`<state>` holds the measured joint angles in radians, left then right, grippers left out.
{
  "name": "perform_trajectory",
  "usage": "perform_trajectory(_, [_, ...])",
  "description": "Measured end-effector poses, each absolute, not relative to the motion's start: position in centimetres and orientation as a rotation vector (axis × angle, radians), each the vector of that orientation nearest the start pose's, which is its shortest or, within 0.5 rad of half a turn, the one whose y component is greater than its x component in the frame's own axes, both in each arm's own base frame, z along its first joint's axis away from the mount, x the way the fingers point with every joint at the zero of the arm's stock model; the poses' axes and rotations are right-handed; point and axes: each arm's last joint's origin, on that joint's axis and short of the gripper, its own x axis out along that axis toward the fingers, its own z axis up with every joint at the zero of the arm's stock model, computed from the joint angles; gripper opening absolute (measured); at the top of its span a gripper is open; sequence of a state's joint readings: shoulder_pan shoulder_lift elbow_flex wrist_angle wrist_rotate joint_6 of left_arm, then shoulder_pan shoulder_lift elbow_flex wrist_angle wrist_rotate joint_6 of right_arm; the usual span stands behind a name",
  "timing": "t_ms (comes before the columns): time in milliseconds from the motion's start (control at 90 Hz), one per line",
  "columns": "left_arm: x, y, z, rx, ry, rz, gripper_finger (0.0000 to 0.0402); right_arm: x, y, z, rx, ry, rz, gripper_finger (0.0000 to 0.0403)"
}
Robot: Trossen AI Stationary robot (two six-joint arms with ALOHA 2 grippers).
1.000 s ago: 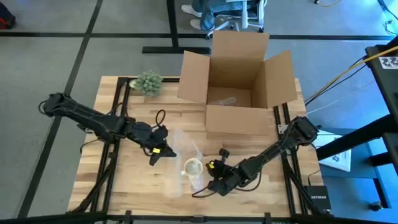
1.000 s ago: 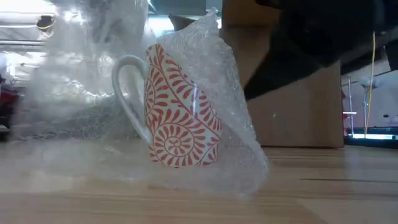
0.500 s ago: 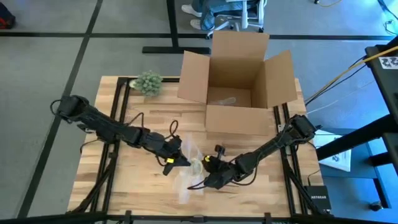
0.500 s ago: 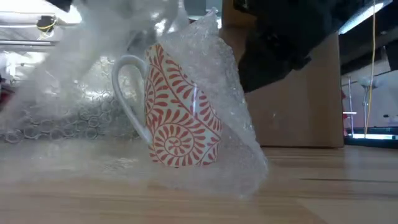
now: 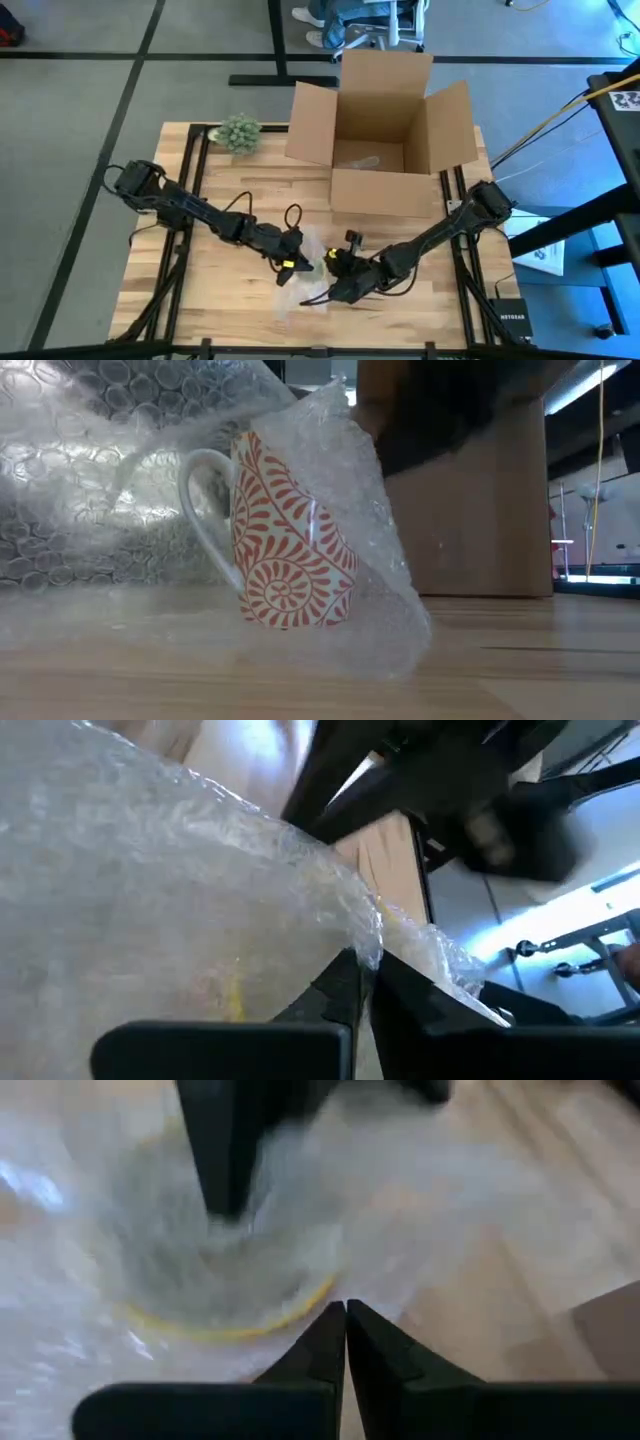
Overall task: Wrap mug
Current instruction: Wrap the orange patterned mug with the bubble wrap
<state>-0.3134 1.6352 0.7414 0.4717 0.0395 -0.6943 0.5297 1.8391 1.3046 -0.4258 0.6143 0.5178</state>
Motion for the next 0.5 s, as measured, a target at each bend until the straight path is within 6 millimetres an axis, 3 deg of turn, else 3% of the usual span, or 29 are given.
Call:
perform_trajectory(200, [31.0,-10.2,17.5,-0.605,0.503,-0.198,0.0000,35.2,18.7,24.6,-0.037,0.681,-0.142,0.0001])
perform_trajectory(389, [30.9,-10.3,17.5,-0.599,0.499,-0.205,0.0000,36.8,18.2,21.1,-0.036,0.751,-0.147,0.0001])
perform_trajectory(500, [30.9,-10.3,17.4,-0.607,0.508,-0.206,0.0000,37.3,18.0,20.5,-0.023,0.762,-0.141,0.0001])
